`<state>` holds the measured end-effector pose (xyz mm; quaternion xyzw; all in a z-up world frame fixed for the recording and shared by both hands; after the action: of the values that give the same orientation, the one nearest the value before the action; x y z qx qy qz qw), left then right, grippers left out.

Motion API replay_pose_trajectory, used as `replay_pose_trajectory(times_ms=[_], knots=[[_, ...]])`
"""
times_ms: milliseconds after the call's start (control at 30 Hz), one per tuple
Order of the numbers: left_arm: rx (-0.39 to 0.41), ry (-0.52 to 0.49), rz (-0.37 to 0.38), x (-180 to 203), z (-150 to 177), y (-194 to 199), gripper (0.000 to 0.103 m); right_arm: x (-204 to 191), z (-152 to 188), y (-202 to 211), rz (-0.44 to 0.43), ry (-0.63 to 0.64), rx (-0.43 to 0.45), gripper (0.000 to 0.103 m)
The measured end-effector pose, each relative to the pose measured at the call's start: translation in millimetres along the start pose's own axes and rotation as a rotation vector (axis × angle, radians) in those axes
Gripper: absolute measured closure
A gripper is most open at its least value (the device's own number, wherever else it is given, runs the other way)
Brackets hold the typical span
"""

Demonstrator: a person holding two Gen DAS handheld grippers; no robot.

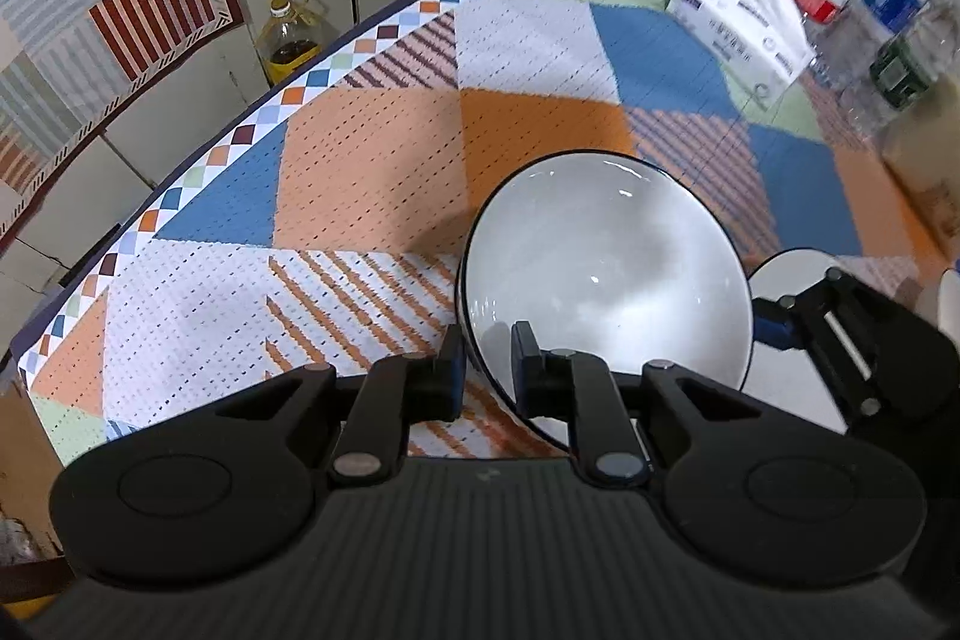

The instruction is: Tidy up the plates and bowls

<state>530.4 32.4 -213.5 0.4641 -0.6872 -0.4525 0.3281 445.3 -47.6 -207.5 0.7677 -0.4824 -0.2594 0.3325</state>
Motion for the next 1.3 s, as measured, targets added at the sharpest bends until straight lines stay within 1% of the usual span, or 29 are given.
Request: replay_pose_trajectory(times_ms=[100,133,233,333,400,567,667,800,900,1033,1167,1300], knots=[[0.032,-0.07,-0.03,5,3,-3,0.089,-1,0,-2,0.006,0.018,-0.017,0.019],[0.027,-0.078,-0.037,5,4,-5,0.089,-1,0,-3,0.014,0.028,-0.022,0.019],[0.01,-0.064,-0.048,2,6,-12,0.09,-2,2,-8,0.007,0.04,-0.049,0.019],[0.006,-0.045,-0.036,-1,5,-14,0.089,-4,1,-9,0.019,0.066,-0.05,0.018],[0.003,-0.057,-0.036,2,4,-16,0.089,-3,0,-10,0.021,0.061,-0.056,0.018],[0.02,-0.092,-0.069,8,5,-20,0.089,-1,-1,-9,0.048,0.035,-0.077,0.017],[0.026,-0.092,-0.085,8,6,-21,0.088,-1,-1,-11,0.076,0.026,-0.099,0.014],[0.034,-0.092,-0.109,9,5,-21,0.088,-2,-2,-10,0.098,0.036,-0.109,0.013],[0.059,-0.066,-0.105,7,2,-9,0.087,-1,-2,-3,0.11,0.032,-0.091,0.013],[0.093,-0.003,-0.087,3,-1,20,0.087,5,0,23,0.101,-0.027,-0.036,0.013],[0.138,0.021,-0.061,9,1,49,0.087,16,8,64,0.11,-0.104,0.045,0.013],[0.149,0.006,-0.024,33,9,73,0.087,31,25,113,0.145,-0.19,0.124,0.013]])
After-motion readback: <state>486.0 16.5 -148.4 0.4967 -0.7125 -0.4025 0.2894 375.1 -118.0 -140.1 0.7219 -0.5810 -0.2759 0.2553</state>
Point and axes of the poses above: each gripper's, at about its wrist camera, not at the fingertips, and y roughly against the way its jaws point, x to its right, z to its underside, the point moved 8 cm from there along -y, roughly the way its jaws point, and after that the axes turned 7 degrees about -z, right-handed, at the moved point
